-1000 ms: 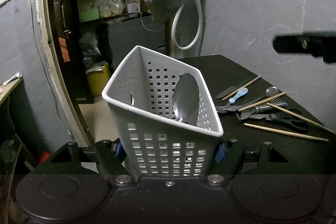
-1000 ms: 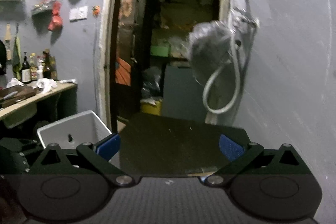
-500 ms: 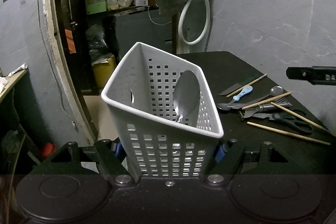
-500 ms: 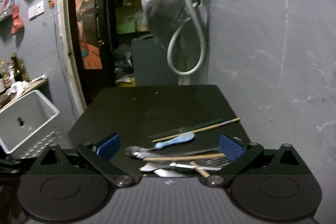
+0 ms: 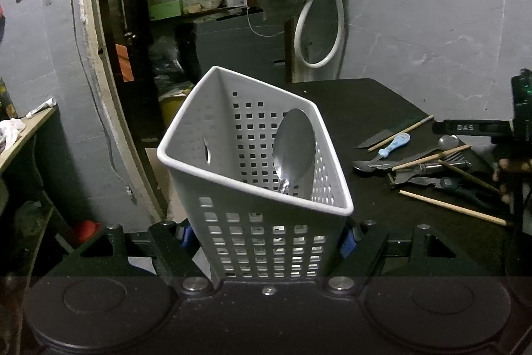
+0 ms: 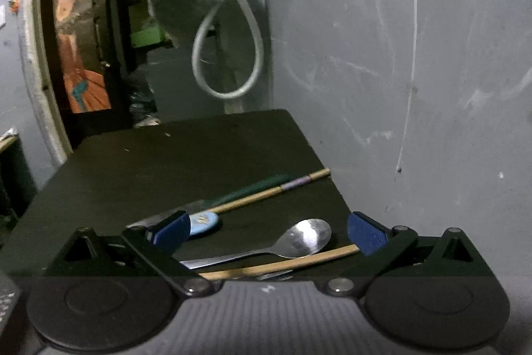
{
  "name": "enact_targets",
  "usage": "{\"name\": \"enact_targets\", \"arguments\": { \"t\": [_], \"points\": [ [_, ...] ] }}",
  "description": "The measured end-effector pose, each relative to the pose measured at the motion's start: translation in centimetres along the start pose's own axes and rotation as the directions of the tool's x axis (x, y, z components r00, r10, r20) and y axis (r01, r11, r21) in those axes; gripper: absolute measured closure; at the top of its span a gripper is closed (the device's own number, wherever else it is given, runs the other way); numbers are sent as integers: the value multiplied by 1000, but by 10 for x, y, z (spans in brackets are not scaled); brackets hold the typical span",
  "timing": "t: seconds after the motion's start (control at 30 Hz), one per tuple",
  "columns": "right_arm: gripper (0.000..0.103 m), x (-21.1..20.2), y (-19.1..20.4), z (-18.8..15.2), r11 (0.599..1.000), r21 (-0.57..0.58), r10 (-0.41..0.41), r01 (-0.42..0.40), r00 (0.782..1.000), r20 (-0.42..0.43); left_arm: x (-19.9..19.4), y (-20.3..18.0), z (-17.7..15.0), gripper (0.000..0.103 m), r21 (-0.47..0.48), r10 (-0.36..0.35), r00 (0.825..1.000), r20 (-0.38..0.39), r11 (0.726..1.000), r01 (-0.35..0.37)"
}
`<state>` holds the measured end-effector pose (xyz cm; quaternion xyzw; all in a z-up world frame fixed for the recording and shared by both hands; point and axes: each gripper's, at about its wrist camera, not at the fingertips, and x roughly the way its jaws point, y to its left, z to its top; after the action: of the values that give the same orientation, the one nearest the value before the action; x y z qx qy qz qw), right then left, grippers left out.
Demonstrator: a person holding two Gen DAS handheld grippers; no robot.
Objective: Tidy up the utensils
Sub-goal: 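Move the right tool back toward the large spoon in the pile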
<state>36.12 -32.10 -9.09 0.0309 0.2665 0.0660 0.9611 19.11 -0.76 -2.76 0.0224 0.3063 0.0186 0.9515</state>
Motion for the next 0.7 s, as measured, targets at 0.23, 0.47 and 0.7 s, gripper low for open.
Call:
{"name": "enact_targets", "arguments": {
  "t": [0.23,0.47,0.7],
  "points": [
    [1,31,-4,-3,1000,3,20,-20,999,-46,-2,-4,0,26,-5,17,1000,-4,1000,-17],
    [1,47,2,1,999,-46,15,-19,996,-87,-3,-6,0,26,-13,27,1000,-5,1000,-27],
    [1,50,1,3,1000,12,3,-2,992,-123,-4,-5,-1,26,-15,31,1000,-4,999,-31]
  ]
}}
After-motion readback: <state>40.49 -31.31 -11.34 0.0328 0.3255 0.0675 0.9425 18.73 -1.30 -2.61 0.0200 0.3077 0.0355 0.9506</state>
